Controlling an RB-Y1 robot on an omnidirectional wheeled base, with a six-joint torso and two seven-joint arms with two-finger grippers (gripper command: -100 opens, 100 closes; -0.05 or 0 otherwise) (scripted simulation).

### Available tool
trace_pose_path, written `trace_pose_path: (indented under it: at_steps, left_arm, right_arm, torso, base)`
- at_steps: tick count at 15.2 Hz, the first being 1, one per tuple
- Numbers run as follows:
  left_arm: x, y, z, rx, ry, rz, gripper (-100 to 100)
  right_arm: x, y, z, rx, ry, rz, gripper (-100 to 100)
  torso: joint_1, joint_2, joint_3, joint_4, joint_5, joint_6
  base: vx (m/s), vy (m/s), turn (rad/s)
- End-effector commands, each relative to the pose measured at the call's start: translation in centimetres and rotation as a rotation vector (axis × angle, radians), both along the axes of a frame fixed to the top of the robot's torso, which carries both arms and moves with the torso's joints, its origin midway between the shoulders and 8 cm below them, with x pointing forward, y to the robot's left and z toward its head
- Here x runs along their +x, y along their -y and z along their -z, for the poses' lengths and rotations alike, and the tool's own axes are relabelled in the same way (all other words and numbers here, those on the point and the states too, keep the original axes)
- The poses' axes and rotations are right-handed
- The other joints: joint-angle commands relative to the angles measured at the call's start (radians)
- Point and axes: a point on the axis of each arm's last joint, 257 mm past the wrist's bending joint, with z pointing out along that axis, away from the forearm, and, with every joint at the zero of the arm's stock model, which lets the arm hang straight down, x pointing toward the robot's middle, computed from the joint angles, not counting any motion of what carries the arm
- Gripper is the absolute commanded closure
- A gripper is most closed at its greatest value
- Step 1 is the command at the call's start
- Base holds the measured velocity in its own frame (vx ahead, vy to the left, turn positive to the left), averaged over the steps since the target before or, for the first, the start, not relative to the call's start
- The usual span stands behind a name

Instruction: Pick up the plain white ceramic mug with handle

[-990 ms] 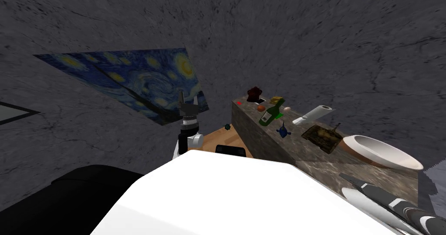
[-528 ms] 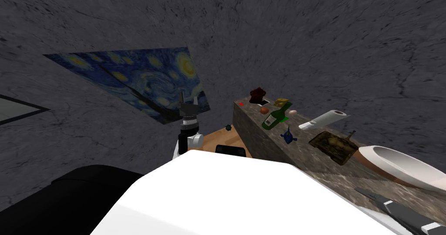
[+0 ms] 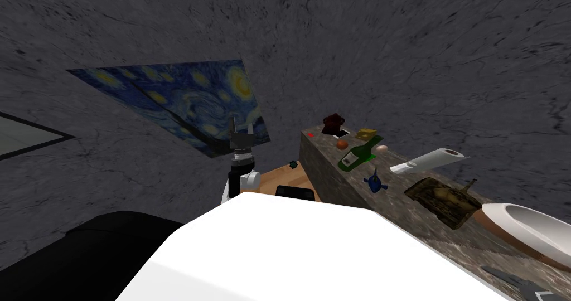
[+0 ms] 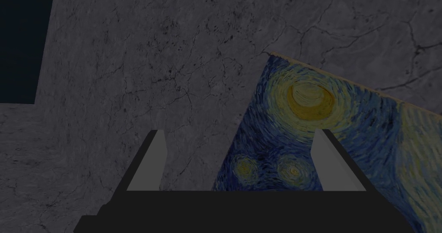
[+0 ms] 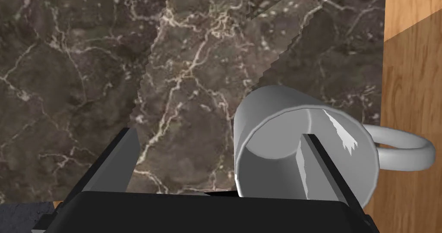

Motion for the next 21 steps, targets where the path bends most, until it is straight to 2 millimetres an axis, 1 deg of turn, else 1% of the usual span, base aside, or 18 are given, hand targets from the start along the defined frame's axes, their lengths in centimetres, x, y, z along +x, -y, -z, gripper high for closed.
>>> trace_pose_path:
  at_steps: [1, 2, 3, 4, 5, 6, 7, 9, 10, 12, 13, 14, 18, 19, 20, 21]
  left_arm:
    - [0.0, 0.0, 0.0, 0.000, 0.000, 0.000, 0]
    - [0.0, 0.0, 0.0, 0.000, 0.000, 0.000, 0]
    - [0.0, 0.0, 0.0, 0.000, 0.000, 0.000, 0]
    - [0.0, 0.0, 0.0, 0.000, 0.000, 0.000, 0]
    - [0.0, 0.0, 0.0, 0.000, 0.000, 0.000, 0]
    - [0.0, 0.0, 0.0, 0.000, 0.000, 0.000, 0]
    - [0.0, 0.0, 0.0, 0.000, 0.000, 0.000, 0]
    - [0.0, 0.0, 0.0, 0.000, 0.000, 0.000, 0]
    - [0.0, 0.0, 0.0, 0.000, 0.000, 0.000, 0]
    - [0.0, 0.0, 0.0, 0.000, 0.000, 0.000, 0]
    - [0.0, 0.0, 0.0, 0.000, 0.000, 0.000, 0]
    - [0.0, 0.0, 0.0, 0.000, 0.000, 0.000, 0]
    - [0.0, 0.0, 0.0, 0.000, 0.000, 0.000, 0]
    - [0.0, 0.0, 0.0, 0.000, 0.000, 0.000, 0]
    - [0.0, 0.0, 0.0, 0.000, 0.000, 0.000, 0]
    - [0.0, 0.0, 0.0, 0.000, 0.000, 0.000, 0]
  right_arm:
    - [-0.6, -0.2, 0.0, 0.021, -0.008, 0.039, -100]
    - [-1.9, -0.4, -0.2, 0.047, -0.021, 0.091, -100]
    - [-1.9, -0.5, -0.2, 0.049, -0.021, 0.098, -100]
    - [-3.0, -0.7, -0.5, 0.070, -0.032, 0.143, -100]
    - [-3.0, -0.7, -0.5, 0.074, -0.033, 0.152, -100]
    - [-4.0, -1.0, -0.7, 0.095, -0.044, 0.199, -100]
    - [-4.0, -1.0, -0.7, 0.096, -0.043, 0.200, -100]
    - [-5.6, -1.5, -1.1, 0.128, -0.061, 0.275, -100]
    - [-5.6, -1.5, -1.1, 0.128, -0.061, 0.275, -100]
    - [-6.5, -1.8, -1.3, 0.147, -0.072, 0.318, -100]
    - [-5.9, -1.5, -1.2, 0.136, -0.065, 0.294, -100]
    - [-6.4, -1.3, -0.2, 0.139, -0.067, 0.298, -100]
    - [-6.9, -0.9, 1.3, 0.140, -0.068, 0.292, -100]
    - [-6.8, -1.1, 0.8, 0.141, -0.068, 0.297, -100]
    - [-6.9, -1.0, 0.9, 0.140, -0.068, 0.295, 100]
    - [-6.9, -1.0, 0.9, 0.140, -0.067, 0.294, 100]
  torso:
    - [0.000, 0.000, 0.000, 0.000, 0.000, 0.000]
    - [0.000, 0.001, 0.000, 0.000, 0.000, 0.000]
    - [0.000, 0.001, 0.000, 0.000, 0.000, 0.000]
    - [0.000, 0.001, 0.001, 0.000, 0.000, 0.000]
    - [0.000, 0.001, 0.001, 0.000, 0.000, 0.000]
    - [0.000, 0.001, 0.001, 0.000, 0.000, 0.000]
    - [0.000, 0.001, 0.001, 0.000, 0.000, 0.000]
    - [0.000, 0.002, 0.001, 0.000, 0.000, 0.000]
    - [0.000, 0.002, 0.001, 0.000, 0.000, 0.000]
    - [0.000, 0.002, 0.001, 0.001, 0.000, 0.000]
    - [0.000, 0.003, 0.002, 0.001, 0.000, 0.000]
    - [0.000, 0.003, 0.002, 0.001, 0.000, 0.000]
    - [0.002, 0.002, 0.001, 0.000, 0.000, 0.000]
    - [0.002, 0.002, 0.001, 0.000, 0.000, 0.000]
    - [0.002, 0.002, 0.001, 0.000, 0.000, 0.000]
    - [0.002, 0.003, 0.001, 0.001, 0.000, 0.000]
  base:
    - [0.036, -0.021, 0.028]
    - [0.035, -0.029, 0.074]
    - [0.034, -0.032, 0.083]
    - [0.036, -0.029, 0.087]
    - [0.036, -0.029, 0.066]
    - [0.036, -0.026, 0.065]
    - [0.030, -0.025, 0.059]
    - [0.026, -0.031, 0.072]
    - [0.019, -0.033, 0.051]
    - [0.012, -0.030, 0.034]
    - [0.006, -0.020, 0.011]
    - [0.018, -0.008, -0.016]
    - [0.034, 0.001, -0.023]
    - [0.021, 0.004, -0.009]
    - [0.007, 0.001, 0.000]
    - [0.000, 0.000, 0.000]
